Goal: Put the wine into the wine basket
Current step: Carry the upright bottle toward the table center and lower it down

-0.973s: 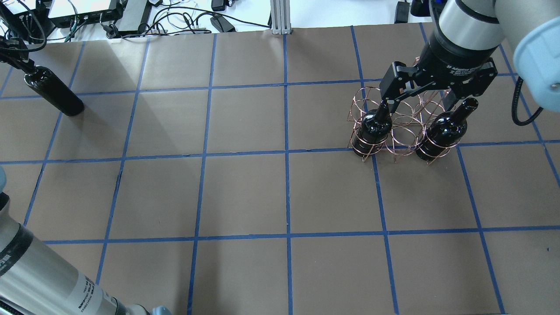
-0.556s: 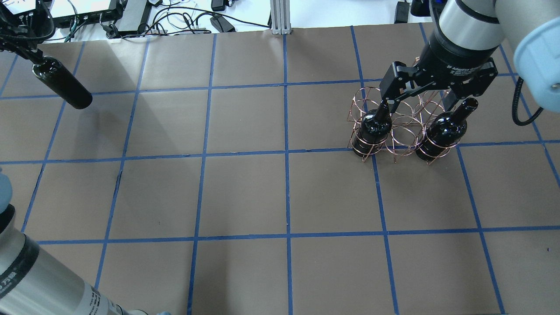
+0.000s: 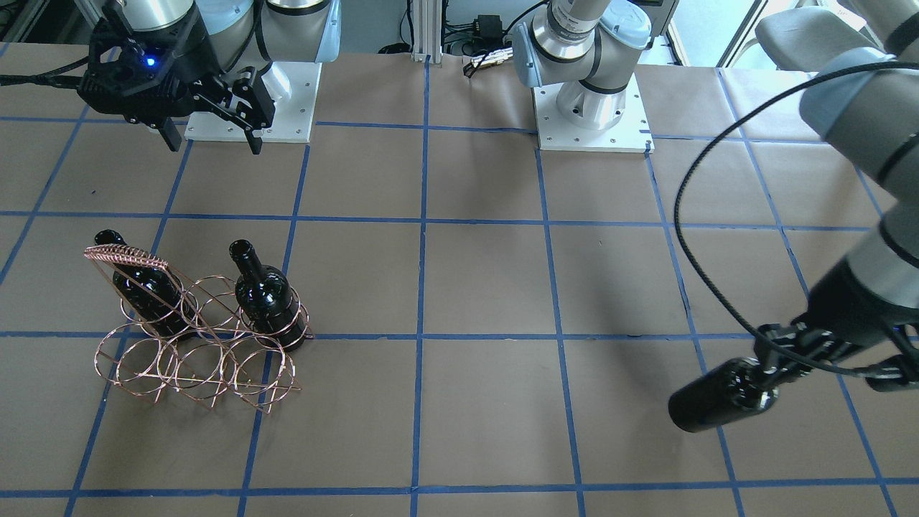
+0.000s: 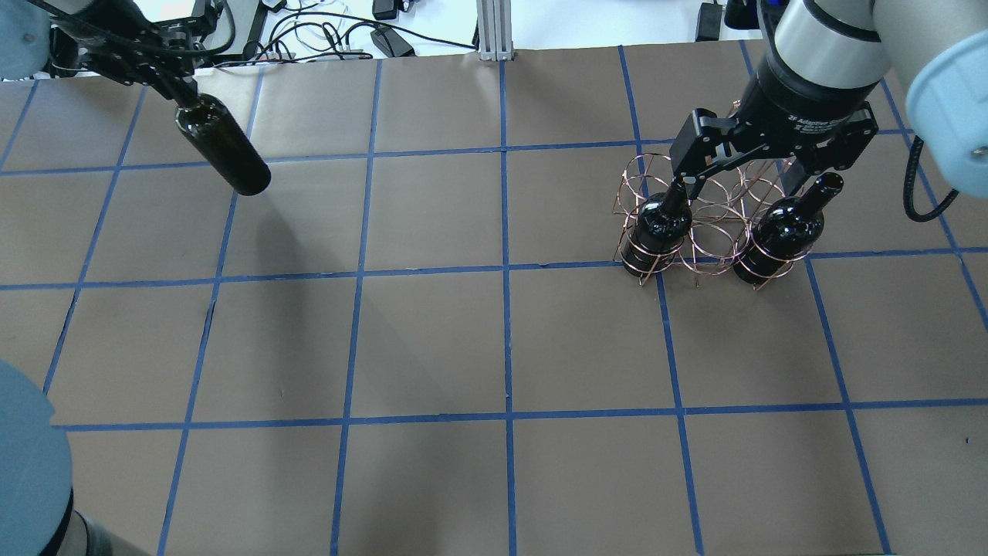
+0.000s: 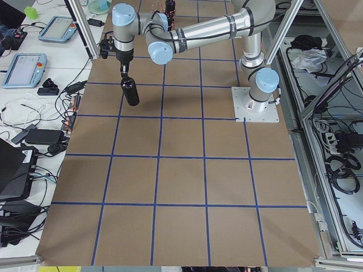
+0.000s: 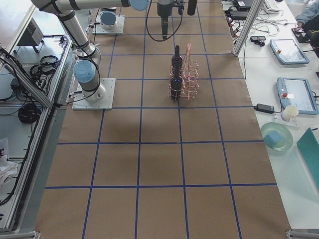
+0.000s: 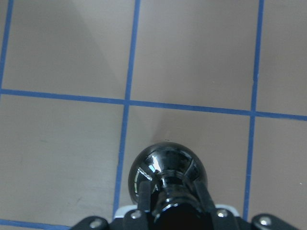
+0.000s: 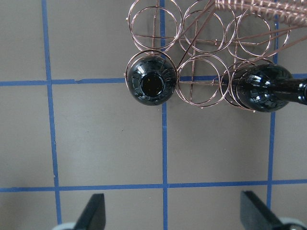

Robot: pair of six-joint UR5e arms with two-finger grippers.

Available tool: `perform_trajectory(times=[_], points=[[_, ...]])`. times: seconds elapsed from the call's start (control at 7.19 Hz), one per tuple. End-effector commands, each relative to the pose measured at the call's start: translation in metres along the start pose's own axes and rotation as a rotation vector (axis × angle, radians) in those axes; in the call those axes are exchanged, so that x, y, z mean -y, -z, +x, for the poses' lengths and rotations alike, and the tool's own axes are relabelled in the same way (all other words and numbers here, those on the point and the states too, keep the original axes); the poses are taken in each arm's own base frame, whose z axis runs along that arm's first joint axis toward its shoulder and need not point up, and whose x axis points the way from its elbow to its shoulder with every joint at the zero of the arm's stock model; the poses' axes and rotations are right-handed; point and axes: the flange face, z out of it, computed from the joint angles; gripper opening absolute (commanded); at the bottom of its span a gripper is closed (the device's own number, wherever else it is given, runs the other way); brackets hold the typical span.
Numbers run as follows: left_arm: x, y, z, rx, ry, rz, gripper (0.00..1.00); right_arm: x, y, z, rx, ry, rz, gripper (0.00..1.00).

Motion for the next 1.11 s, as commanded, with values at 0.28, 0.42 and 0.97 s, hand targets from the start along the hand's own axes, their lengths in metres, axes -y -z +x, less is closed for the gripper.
perform_trajectory(times=[0.28, 0.42, 0.97], points=[[-0.106, -0.013, 0.172, -0.034, -0.005, -0.064, 0.00, 0.000, 0.000, 0.000, -0.003, 0.000, 0.001, 1.00], [-0.123, -0.011, 0.193, -0.027, -0.037, -0.014, 0.00, 0.000, 0.000, 0.000, -0.003, -0.001, 0.001, 1.00], [-0.184, -0.011, 0.178, 0.042, -0.099, -0.012, 0.00, 0.000, -0.001, 0.001, -0.005, -0.001, -0.005, 1.00]])
